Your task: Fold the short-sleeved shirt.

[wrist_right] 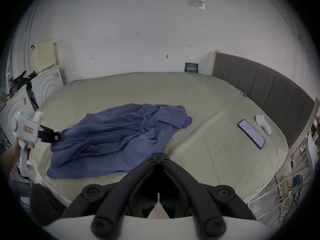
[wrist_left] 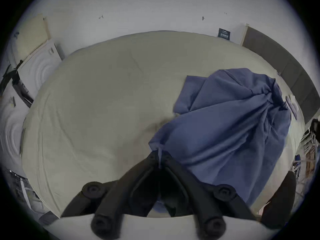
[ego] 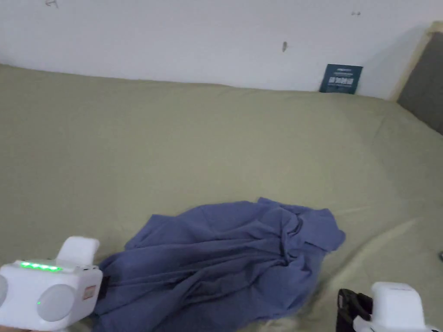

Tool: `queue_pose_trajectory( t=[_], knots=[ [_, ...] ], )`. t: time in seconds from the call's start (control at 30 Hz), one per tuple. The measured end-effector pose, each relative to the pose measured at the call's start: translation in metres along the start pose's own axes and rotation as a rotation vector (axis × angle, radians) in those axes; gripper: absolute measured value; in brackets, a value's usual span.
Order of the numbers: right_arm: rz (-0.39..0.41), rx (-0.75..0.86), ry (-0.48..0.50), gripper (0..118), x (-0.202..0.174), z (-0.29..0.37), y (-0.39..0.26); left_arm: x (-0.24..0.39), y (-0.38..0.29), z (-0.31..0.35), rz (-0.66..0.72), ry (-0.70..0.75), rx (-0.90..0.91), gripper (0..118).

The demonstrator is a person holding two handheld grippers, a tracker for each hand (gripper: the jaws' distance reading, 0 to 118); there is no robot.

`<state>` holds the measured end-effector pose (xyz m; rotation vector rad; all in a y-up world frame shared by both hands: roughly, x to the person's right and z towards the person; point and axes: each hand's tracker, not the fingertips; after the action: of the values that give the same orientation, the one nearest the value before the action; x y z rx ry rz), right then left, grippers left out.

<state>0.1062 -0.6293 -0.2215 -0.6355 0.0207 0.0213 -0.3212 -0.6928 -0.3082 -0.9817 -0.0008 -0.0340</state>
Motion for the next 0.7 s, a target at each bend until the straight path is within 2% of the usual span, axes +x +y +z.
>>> queue_pose_trajectory(
  t=[0.07, 0.1, 0.33, 0.37, 0.4, 0.43, 0.47, 0.5, 0.53, 0.57, 0.6, 0.63, 0.7],
  knots=[
    [0.058, -0.002, -0.021, 0, 0.011, -0.017, 0.013, -0.004, -0.002, -0.003, 0.035, -0.049, -0.002, 0],
    [0.06, 0.002, -0.035, 0, 0.018, -0.028, 0.022, -0.005, -0.002, -0.006, 0.033, -0.041, -0.001, 0],
    [-0.014, -0.096, -0.037, 0, 0.073, -0.147, 0.096, -0.013, -0.006, -0.014, 0.078, -0.07, -0.011, 0],
    [-0.004, -0.127, -0.016, 10, 0.078, -0.17, 0.105, -0.015, -0.006, -0.014, 0.089, -0.076, -0.012, 0],
    [0.007, -0.151, -0.005, 44, 0.084, -0.19, 0.112, -0.016, -0.007, -0.014, 0.097, -0.081, -0.015, 0],
    [0.008, -0.183, 0.007, 60, 0.087, -0.206, 0.116, -0.016, -0.007, -0.014, 0.1, -0.082, -0.018, 0],
    [0.006, -0.228, 0.007, 60, 0.091, -0.227, 0.119, -0.013, -0.007, -0.013, 0.103, -0.084, -0.017, 0],
    [0.015, -0.28, -0.01, 118, 0.093, -0.244, 0.118, -0.013, -0.008, -0.012, 0.106, -0.086, -0.018, 0],
    [0.035, -0.224, -0.037, 112, 0.095, -0.242, 0.13, -0.012, -0.008, -0.011, 0.106, -0.086, -0.019, 0],
    [0.093, -0.263, -0.073, 103, 0.096, -0.251, 0.136, -0.012, -0.009, -0.01, 0.104, -0.086, -0.02, 0],
    [0.126, -0.296, -0.085, 99, 0.098, -0.259, 0.138, -0.015, -0.008, -0.015, 0.105, -0.086, -0.02, 0],
    [0.135, -0.31, -0.078, 100, 0.101, -0.264, 0.139, -0.015, -0.009, -0.015, 0.106, -0.086, -0.022, 0],
    [0.111, -0.355, -0.057, 98, 0.088, -0.29, 0.089, -0.014, -0.011, -0.016, 0.106, -0.084, -0.026, 0]
  ],
)
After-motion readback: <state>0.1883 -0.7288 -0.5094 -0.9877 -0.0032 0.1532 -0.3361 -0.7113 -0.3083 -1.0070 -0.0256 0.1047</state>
